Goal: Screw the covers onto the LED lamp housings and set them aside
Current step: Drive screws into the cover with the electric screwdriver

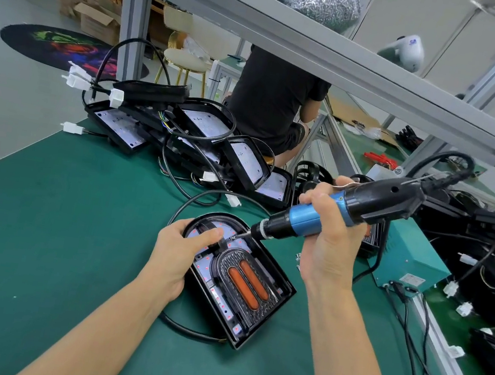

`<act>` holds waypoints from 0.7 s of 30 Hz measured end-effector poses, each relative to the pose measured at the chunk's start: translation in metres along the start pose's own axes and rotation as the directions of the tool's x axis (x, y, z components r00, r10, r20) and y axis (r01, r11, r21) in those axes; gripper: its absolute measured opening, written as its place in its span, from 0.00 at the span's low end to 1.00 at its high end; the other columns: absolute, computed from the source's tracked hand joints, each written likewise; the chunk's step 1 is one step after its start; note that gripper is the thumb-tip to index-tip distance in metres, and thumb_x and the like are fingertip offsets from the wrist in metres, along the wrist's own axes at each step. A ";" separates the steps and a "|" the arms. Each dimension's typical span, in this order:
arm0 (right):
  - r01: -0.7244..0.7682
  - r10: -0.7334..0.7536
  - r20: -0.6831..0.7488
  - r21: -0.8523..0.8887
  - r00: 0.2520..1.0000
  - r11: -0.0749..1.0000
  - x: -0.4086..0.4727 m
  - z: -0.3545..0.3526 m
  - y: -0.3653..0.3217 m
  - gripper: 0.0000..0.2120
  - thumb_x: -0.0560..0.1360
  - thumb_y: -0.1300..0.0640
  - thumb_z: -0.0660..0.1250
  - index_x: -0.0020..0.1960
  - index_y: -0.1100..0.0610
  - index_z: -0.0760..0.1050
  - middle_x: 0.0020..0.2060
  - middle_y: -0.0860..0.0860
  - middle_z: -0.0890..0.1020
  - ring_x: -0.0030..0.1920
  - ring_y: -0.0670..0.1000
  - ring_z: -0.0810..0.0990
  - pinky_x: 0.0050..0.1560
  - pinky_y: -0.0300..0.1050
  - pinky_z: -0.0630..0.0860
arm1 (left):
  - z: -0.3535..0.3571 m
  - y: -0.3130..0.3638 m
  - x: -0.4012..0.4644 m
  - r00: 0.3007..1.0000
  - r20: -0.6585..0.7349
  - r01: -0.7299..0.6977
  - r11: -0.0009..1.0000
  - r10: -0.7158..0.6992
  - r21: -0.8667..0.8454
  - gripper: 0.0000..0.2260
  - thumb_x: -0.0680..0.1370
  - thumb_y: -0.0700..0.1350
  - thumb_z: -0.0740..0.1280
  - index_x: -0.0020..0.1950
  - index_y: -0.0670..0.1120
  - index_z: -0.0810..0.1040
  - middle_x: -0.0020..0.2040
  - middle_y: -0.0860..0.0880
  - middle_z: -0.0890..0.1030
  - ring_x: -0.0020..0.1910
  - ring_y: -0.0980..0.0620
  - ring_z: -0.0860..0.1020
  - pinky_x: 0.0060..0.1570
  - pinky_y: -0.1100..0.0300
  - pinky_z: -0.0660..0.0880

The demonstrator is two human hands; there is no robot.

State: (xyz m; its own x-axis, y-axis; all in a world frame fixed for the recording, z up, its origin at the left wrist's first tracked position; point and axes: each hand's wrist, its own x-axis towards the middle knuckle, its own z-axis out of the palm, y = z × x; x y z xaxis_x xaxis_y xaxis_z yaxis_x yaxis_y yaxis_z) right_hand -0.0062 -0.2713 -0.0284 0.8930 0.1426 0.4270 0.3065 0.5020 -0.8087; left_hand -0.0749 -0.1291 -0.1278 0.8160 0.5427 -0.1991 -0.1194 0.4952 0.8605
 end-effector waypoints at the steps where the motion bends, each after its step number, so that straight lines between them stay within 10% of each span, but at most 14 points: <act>1: 0.011 -0.011 -0.008 -0.003 1.000 1.000 0.000 0.001 0.001 0.14 0.67 0.67 0.68 0.47 0.52 0.72 0.34 0.49 0.75 0.38 0.50 0.76 0.49 0.43 0.75 | 0.000 0.000 0.000 1.000 -0.001 0.004 1.000 -0.004 0.001 0.10 0.70 0.34 0.73 0.50 0.38 0.81 0.46 0.40 0.85 0.43 0.41 0.83 0.47 0.49 0.80; 21: 0.084 -0.074 0.124 -0.074 0.989 0.994 -0.003 0.005 0.006 0.14 0.66 0.66 0.70 0.36 0.47 0.74 0.36 0.48 0.74 0.40 0.51 0.73 0.46 0.42 0.74 | -0.002 -0.003 0.004 1.000 -0.014 0.000 1.000 0.000 0.010 0.09 0.69 0.35 0.74 0.49 0.39 0.81 0.45 0.41 0.85 0.46 0.40 0.82 0.50 0.47 0.79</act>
State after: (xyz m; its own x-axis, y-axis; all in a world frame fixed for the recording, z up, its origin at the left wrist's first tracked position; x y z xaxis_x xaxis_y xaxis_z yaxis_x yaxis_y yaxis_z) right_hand -0.0090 -0.2642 -0.0329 0.8200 0.2100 0.5325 0.4037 0.4474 -0.7981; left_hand -0.0724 -0.1268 -0.1318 0.8081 0.5520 -0.2056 -0.1135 0.4884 0.8652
